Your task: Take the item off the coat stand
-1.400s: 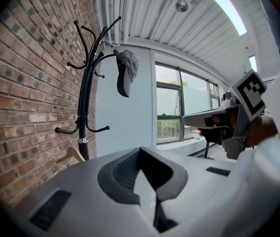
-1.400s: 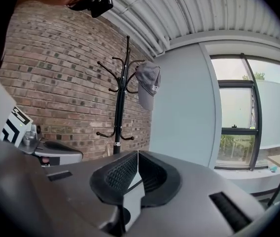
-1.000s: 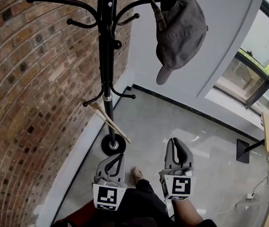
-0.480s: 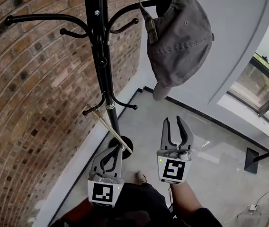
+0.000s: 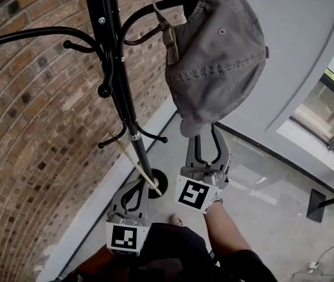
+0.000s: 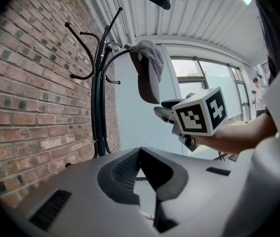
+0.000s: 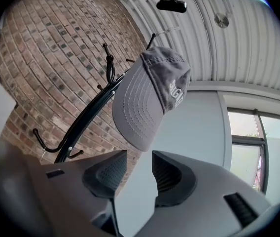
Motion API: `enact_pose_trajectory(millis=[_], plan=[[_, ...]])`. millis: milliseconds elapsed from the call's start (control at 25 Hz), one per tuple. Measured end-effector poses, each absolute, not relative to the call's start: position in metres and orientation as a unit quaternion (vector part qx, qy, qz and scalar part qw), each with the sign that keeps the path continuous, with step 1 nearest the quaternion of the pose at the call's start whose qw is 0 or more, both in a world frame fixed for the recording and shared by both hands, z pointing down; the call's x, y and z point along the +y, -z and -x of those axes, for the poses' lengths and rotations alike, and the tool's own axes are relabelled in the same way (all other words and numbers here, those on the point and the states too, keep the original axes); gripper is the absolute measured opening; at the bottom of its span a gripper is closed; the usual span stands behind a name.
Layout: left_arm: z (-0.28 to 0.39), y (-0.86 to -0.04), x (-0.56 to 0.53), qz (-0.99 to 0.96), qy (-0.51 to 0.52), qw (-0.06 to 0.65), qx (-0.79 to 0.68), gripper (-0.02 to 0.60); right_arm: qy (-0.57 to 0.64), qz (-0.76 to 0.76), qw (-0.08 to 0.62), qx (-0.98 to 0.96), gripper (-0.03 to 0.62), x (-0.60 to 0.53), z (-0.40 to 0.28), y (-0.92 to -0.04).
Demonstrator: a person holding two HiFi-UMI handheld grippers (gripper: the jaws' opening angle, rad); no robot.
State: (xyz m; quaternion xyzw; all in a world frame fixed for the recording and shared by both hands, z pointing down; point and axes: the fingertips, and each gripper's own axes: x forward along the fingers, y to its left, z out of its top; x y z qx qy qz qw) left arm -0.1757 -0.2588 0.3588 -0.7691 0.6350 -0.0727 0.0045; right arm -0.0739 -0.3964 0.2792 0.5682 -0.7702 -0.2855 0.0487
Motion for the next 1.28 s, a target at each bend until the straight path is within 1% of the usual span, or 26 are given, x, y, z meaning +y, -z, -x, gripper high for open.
enact_pose_trajectory(millis=[120,280,520,600,720,800,1040,1280], plan=[[0.178,-0.358,-0.263,0.761,0.096,-0.008,0.642,0.026,0.317,-0.567,0.024,-0.760,0.140,-0.399,0.079,-0.266],[0.187,-0.363,-0.265,0.752,0.104,-0.008,0.651,0.026,0.343,-0.570,-0.006,-0.747,0.140,-0.395,0.078,-0.255],[0.191,-0.357,-0.270,0.755,0.073,0.002,0.652,0.026,0.334,-0.578,-0.020,-0.745,0.138,-0.389,0.068,-0.256],[0.192,-0.358,-0.270,0.755,0.085,-0.002,0.651,0.026,0.312,-0.584,-0.032,-0.749,0.127,-0.385,0.059,-0.258],[0.191,-0.361,-0.272,0.760,0.093,-0.005,0.643,0.026,0.247,-0.603,-0.086,-0.754,0.063,-0.381,0.041,-0.255],[0.188,-0.361,-0.273,0.765,0.096,-0.007,0.637,0.026,0.225,-0.607,-0.113,-0.754,0.046,-0.377,0.030,-0.246],[0.182,-0.360,-0.275,0.779,0.073,-0.006,0.623,0.026,0.190,-0.596,-0.164,-0.763,0.037,-0.372,0.009,-0.214],[0.183,-0.353,-0.269,0.782,0.054,0.001,0.621,0.026,0.096,-0.555,-0.236,-0.792,0.035,-0.388,0.009,-0.180]])
